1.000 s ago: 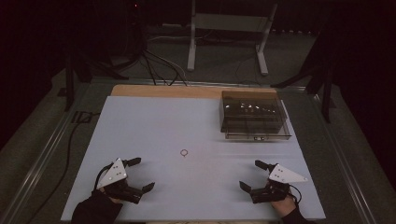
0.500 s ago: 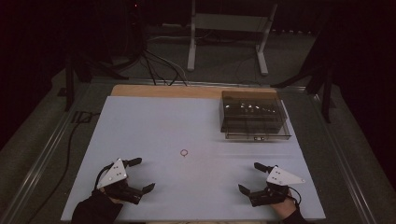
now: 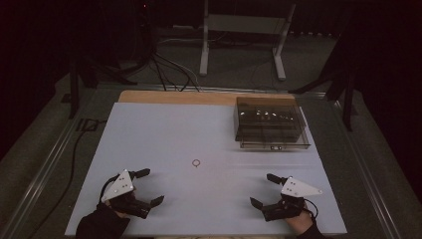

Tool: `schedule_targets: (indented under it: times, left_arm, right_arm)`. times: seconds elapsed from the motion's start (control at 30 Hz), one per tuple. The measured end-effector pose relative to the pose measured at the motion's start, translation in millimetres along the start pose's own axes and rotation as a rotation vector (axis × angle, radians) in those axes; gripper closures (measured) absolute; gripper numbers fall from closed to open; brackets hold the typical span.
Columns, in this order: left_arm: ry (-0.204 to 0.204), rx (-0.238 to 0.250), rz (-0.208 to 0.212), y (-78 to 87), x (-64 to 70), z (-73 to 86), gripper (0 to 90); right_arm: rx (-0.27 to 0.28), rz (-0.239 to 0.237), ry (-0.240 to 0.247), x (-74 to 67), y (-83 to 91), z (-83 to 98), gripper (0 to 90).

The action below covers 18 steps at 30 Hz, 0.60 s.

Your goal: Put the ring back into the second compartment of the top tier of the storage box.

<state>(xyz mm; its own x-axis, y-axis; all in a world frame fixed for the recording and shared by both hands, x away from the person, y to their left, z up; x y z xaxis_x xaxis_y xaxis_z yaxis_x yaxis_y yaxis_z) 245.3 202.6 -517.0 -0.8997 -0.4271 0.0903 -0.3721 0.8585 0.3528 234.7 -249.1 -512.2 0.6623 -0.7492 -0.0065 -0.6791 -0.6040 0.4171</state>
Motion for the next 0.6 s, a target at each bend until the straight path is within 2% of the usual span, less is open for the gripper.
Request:
schedule_targets:
  times: [0.33,0.6]
  left_arm:
    - [0.005,0.009,-0.011,0.1,-1.6,-0.2,0.6]
    - [0.004,0.004,-0.012,-0.5,-1.9,0.2,0.7]
  right_arm:
    - [-0.002,0.003,-0.007,-2.9,0.2,-9.2,0.0]
    - [-0.006,0.001,0.017,-6.6,-1.0,-19.6,0.0]
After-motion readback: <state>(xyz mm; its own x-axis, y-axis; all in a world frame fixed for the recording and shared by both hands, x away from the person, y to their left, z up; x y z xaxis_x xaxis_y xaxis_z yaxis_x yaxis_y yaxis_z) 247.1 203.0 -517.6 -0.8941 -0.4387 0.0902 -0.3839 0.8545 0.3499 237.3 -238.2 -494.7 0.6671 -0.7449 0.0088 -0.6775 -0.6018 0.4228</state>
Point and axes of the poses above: each handheld gripper's, and its own axes: y roughly backward along the jaws, z roughly out of its underside, x roughly to its right, the point moved 2 cm from there along -y, roughly forward along the jaws, and after that the axes turned 9 degrees about z, right-handed, at the moved point
